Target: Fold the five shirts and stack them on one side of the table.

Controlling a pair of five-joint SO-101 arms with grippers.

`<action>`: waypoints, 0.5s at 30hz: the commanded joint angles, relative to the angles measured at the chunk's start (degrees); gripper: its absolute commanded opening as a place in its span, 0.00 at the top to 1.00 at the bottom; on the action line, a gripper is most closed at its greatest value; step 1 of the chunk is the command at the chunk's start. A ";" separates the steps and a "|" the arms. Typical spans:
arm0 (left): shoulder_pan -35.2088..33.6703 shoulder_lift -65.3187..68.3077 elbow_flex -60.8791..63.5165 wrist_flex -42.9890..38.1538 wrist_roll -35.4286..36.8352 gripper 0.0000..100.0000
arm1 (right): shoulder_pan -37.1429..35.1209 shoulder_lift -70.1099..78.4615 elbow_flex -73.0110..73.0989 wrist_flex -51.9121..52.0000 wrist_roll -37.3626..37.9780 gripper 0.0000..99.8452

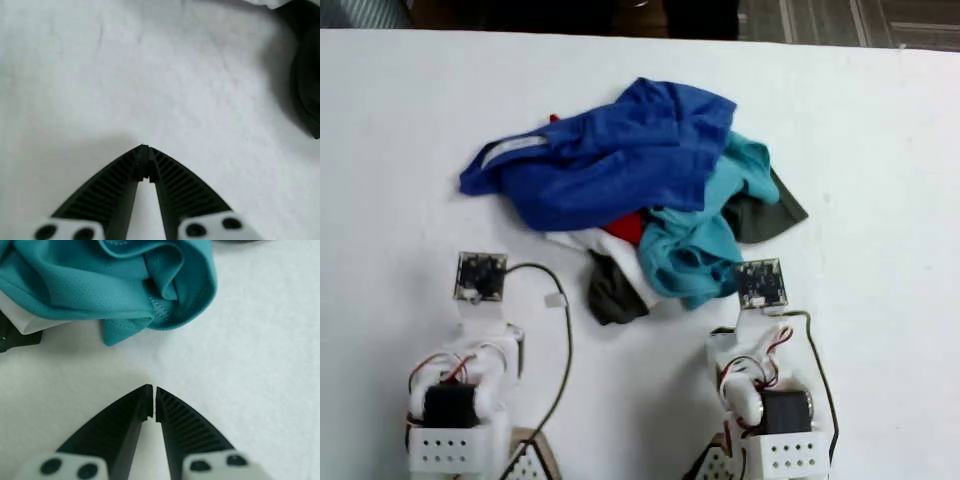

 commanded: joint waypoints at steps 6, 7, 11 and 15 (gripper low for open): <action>-0.53 -1.23 1.10 -3.08 -0.26 0.97 | 0.40 -0.66 0.26 0.48 0.35 0.98; -0.53 -1.23 1.10 -5.01 -0.26 0.97 | 0.40 -0.66 0.26 0.48 0.35 0.98; -0.35 -1.23 1.10 -13.89 -0.26 0.97 | 0.40 -0.66 0.26 0.48 0.35 0.98; -0.53 -1.23 1.10 -26.46 -0.26 0.97 | 0.40 -0.66 0.26 0.48 0.35 0.98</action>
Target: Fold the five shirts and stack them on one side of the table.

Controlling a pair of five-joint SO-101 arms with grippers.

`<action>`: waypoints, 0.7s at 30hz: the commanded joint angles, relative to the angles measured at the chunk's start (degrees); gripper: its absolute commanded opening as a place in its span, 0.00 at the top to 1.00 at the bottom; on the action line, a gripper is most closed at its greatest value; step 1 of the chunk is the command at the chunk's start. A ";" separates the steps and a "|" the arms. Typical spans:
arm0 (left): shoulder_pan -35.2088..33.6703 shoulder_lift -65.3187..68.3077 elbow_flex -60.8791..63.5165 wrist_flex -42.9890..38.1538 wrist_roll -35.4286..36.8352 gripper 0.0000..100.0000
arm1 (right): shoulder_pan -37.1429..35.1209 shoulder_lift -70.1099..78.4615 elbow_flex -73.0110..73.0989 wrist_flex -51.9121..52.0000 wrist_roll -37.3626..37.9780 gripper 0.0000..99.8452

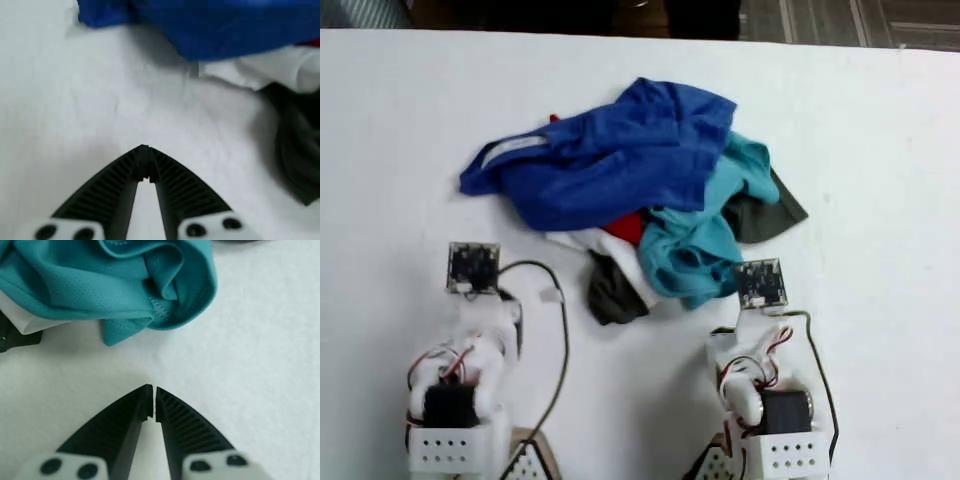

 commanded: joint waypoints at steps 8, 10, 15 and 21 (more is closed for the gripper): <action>0.00 -1.23 1.10 -23.12 -4.13 0.97 | 0.40 -0.66 0.26 0.48 0.35 0.98; 1.05 -1.23 1.10 -22.59 -12.04 0.92 | 0.40 -0.66 0.26 0.48 0.35 0.98; 2.64 -1.23 1.10 -21.36 -18.90 0.76 | 0.40 -0.66 0.26 0.48 0.35 0.98; 7.03 -1.14 -0.57 -20.84 -17.14 0.75 | 0.40 -0.66 0.26 0.48 0.35 0.98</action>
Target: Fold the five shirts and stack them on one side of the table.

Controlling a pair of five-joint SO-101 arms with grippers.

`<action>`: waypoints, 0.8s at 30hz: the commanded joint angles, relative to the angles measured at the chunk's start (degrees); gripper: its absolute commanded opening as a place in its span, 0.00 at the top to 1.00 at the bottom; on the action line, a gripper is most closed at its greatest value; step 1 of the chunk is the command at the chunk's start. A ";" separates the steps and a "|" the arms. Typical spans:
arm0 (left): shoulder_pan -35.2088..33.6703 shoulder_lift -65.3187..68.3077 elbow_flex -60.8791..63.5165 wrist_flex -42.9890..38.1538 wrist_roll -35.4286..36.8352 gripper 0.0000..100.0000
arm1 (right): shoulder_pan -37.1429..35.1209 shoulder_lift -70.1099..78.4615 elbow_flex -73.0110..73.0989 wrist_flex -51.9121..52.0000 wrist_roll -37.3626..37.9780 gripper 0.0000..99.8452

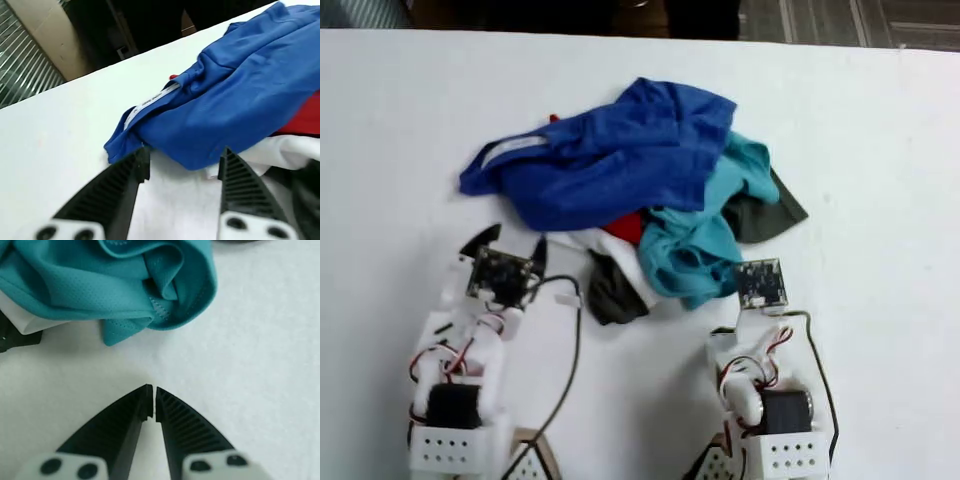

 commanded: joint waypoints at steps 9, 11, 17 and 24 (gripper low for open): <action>12.57 -1.05 -9.01 0.26 0.62 0.75 | 0.40 -0.66 0.26 0.48 0.35 0.98; 12.84 -1.05 -11.21 0.44 0.62 0.75 | 0.40 -0.66 0.26 0.48 0.35 0.98; 12.40 -1.05 -26.77 8.35 1.93 0.75 | 0.40 -0.66 0.26 0.48 0.35 0.98; 12.22 5.10 -35.82 10.73 2.20 0.75 | 0.40 -0.66 0.26 0.48 0.35 0.98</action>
